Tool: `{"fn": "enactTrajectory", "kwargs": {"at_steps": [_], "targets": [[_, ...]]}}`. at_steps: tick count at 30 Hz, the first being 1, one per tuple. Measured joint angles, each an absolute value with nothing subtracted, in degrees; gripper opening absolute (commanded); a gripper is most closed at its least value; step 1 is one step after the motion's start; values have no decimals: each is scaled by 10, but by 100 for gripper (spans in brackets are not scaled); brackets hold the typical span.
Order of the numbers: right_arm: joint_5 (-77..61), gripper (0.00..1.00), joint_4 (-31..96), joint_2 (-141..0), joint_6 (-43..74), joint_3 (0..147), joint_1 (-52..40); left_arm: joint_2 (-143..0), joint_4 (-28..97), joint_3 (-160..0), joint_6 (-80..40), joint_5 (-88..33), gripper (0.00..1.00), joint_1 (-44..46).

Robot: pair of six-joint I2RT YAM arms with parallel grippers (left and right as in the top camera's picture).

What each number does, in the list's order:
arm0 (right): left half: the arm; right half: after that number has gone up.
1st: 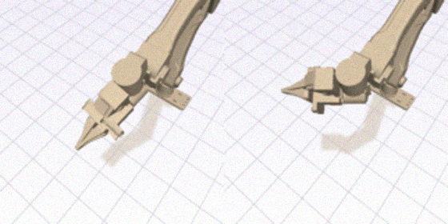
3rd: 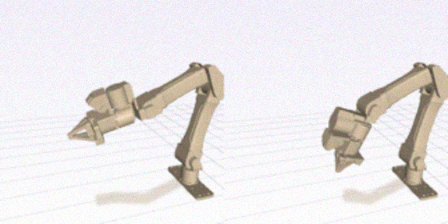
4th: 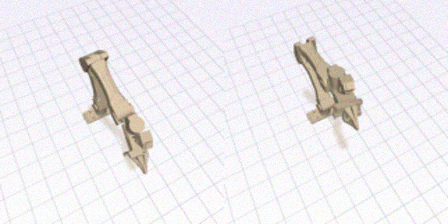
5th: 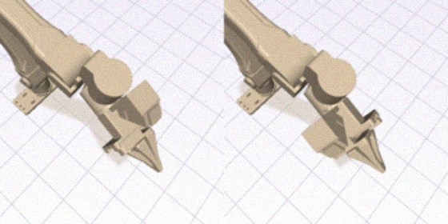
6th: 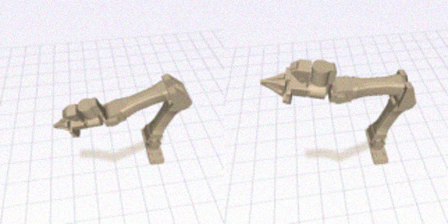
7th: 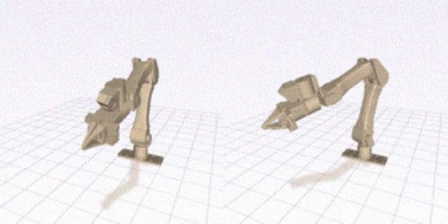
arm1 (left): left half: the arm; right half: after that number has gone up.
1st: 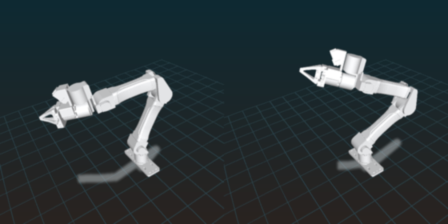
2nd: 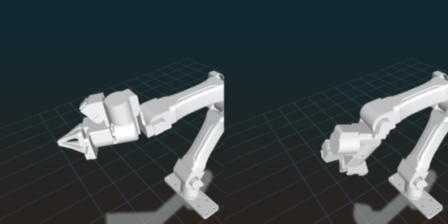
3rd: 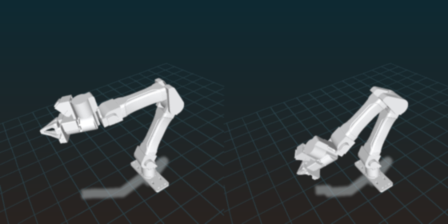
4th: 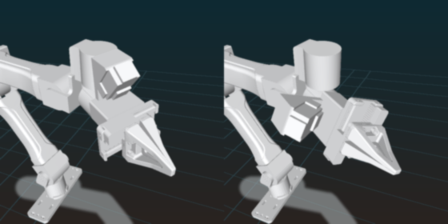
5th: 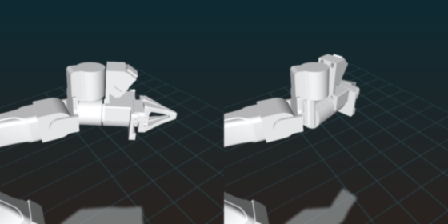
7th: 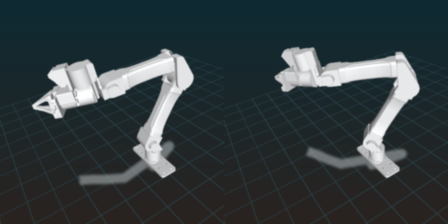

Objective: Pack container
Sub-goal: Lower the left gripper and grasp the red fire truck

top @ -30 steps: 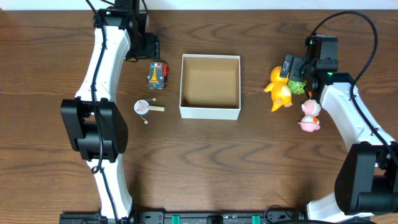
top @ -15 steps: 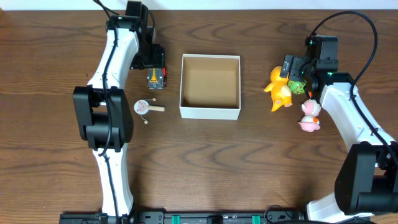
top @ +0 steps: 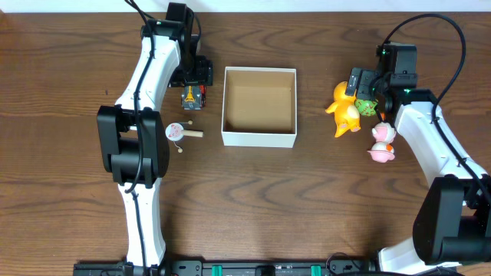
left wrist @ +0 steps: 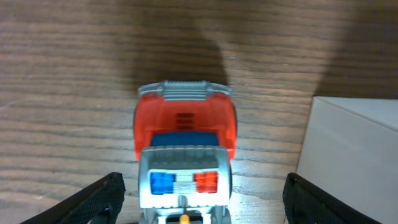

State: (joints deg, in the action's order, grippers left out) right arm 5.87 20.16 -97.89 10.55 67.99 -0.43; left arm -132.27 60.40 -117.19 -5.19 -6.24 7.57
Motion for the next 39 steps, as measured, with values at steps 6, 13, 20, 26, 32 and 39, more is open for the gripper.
{"fn": "enactTrajectory", "kwargs": {"at_steps": [6,13,20,26,32,39], "targets": [[59,99,201,-979,105,680,-4,-1323,602,-1154,-71,-45,84,76],[59,99,201,-979,105,680,-4,-1323,598,-1147,-75,-41,84,76],[59,99,201,-979,105,680,-4,-1323,559,-1112,-77,-38,84,76],[59,99,201,-979,105,680,-4,-1323,554,-1101,-77,-31,84,76],[59,99,201,-979,105,680,-4,-1323,534,-1101,-77,-27,84,76],[59,99,201,-979,105,680,-4,-1323,516,-1069,-77,-27,84,76]]}}
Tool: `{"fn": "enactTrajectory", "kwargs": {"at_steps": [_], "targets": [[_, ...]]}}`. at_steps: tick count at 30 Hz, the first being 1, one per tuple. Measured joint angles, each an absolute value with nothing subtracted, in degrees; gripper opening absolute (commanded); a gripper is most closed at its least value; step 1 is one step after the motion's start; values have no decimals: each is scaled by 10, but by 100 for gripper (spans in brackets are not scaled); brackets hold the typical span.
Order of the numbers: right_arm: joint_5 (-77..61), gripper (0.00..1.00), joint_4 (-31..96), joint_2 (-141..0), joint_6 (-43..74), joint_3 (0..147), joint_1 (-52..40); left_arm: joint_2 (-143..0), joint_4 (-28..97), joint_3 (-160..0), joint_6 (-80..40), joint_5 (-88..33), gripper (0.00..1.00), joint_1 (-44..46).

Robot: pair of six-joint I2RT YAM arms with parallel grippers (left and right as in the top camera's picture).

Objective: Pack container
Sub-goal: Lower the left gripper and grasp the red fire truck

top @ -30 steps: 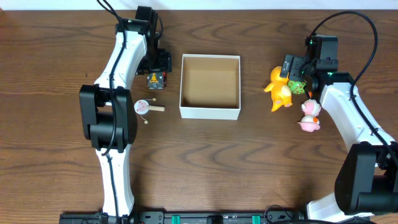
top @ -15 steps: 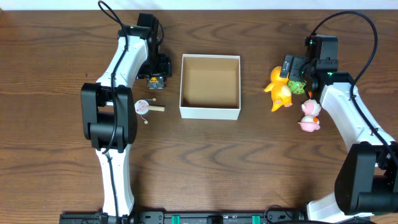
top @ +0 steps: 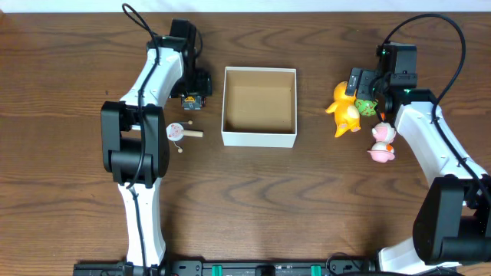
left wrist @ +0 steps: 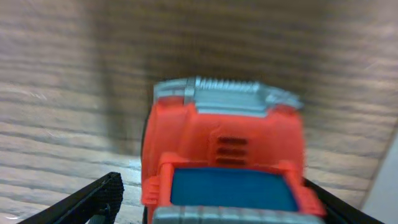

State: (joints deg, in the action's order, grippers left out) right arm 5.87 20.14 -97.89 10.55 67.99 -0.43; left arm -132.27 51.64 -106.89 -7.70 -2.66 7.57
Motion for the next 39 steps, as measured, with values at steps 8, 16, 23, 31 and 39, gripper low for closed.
{"fn": "enactTrajectory", "kwargs": {"at_steps": [8,16,23,31,39], "targets": [[59,99,201,-979,105,680,-4,-1323,514,-1061,-77,-26,79,76],[59,99,201,-979,105,680,-4,-1323,514,-1061,-79,-26,69,76],[59,99,201,-979,105,680,-4,-1323,514,-1061,-79,-26,65,76],[59,99,201,-979,105,680,-4,-1317,514,-1061,-77,4,62,70],[59,99,201,-979,105,680,-4,-1236,514,-1074,-74,26,58,68]]}}
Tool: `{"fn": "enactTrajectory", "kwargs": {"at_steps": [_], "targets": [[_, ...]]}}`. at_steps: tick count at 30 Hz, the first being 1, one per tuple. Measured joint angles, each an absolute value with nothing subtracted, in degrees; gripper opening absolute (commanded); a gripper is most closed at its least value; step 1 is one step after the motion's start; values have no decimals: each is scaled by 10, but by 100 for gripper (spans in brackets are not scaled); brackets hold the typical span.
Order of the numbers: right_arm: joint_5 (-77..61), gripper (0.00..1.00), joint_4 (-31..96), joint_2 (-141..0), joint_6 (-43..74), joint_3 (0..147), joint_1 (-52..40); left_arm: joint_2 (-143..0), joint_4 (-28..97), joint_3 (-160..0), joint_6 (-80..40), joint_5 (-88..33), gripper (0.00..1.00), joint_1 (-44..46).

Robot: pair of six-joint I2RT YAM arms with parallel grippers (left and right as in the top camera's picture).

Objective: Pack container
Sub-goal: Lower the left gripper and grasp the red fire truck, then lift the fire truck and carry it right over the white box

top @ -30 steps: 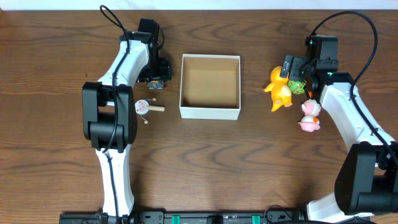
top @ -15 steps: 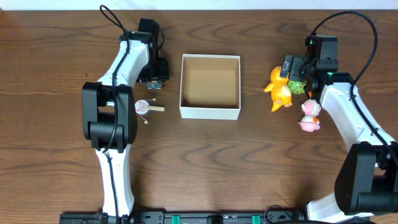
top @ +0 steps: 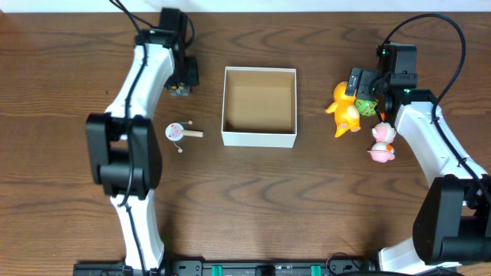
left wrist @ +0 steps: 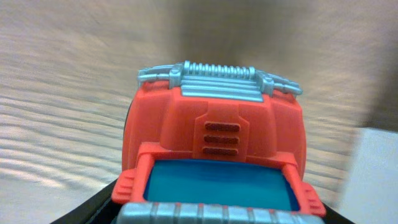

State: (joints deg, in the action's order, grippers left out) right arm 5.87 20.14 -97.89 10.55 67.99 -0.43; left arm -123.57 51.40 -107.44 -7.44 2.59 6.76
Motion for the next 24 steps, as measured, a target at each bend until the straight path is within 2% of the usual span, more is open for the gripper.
{"fn": "enactTrajectory", "kwargs": {"at_steps": [7,11,24], "targets": [[59,99,201,-979,105,680,-4,-1136,509,-1084,-80,11,57,77],[59,99,201,-979,105,680,-4,-1101,507,-1086,-97,-23,53,91],[59,99,201,-979,105,680,-4,-1086,503,-1086,-109,-116,51,186]]}}
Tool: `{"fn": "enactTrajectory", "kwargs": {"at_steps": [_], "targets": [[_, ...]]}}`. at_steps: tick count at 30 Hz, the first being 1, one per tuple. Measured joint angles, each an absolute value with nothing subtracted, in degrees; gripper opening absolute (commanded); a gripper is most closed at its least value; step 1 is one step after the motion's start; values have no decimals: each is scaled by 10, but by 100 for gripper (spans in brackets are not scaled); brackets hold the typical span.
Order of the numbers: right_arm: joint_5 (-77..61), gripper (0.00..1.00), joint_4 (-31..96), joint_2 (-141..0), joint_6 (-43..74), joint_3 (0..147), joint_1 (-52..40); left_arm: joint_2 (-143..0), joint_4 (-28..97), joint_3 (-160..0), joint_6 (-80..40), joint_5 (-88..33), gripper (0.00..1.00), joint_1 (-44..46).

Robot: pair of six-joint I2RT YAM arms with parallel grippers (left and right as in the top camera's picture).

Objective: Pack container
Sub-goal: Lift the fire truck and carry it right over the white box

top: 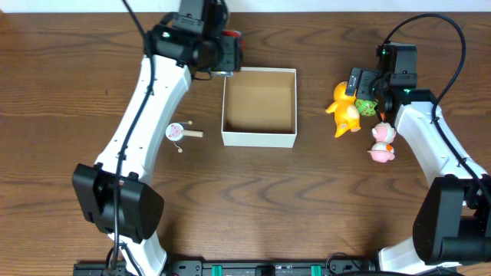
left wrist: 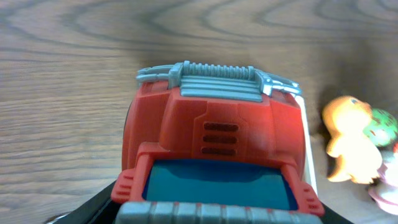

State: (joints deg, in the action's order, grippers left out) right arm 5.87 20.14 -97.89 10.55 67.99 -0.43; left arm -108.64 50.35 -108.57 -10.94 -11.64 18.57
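A red toy truck [left wrist: 214, 137] with a grey grille and blue windscreen fills the left wrist view; my left gripper [top: 227, 52] is shut on it, held in the air by the far left corner of the white cardboard box [top: 259, 136]. The box is open and brown inside, with nothing in it. My right gripper [top: 360, 90] hangs over an orange duck toy [top: 345, 111] and a green toy [top: 367, 106]; its jaws are not clear from above. A pink toy [top: 382, 142] lies below them. A small round pink-and-white rattle [top: 176, 132] lies left of the box.
The brown wooden table [top: 291, 199] carries everything. The orange duck [left wrist: 349, 146] also shows at the right of the left wrist view, past the box's white rim [left wrist: 307, 155]. The left arm's links run down the left side.
My left gripper, still shut on the truck, was left of the box and is now higher and further right, at the box's far left corner. The right arm has not moved.
The truck stood on the table left of the box with my left gripper open over it. Then the fingers were down around it. Then the truck was held off its spot, and now it is at the box's far left corner.
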Motion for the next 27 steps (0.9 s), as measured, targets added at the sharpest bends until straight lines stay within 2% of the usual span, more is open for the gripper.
{"fn": "enactTrajectory", "kwargs": {"at_steps": [4,16,27], "targets": [[59,99,201,-979,105,680,-4,-1086,506,-1086,-110,-119,48,199],[59,99,201,-979,105,680,-4,-1091,507,-1086,-110,-119,47,242],[59,99,201,-979,105,680,-4,-1176,506,-1084,-110,-121,47,264]]}}
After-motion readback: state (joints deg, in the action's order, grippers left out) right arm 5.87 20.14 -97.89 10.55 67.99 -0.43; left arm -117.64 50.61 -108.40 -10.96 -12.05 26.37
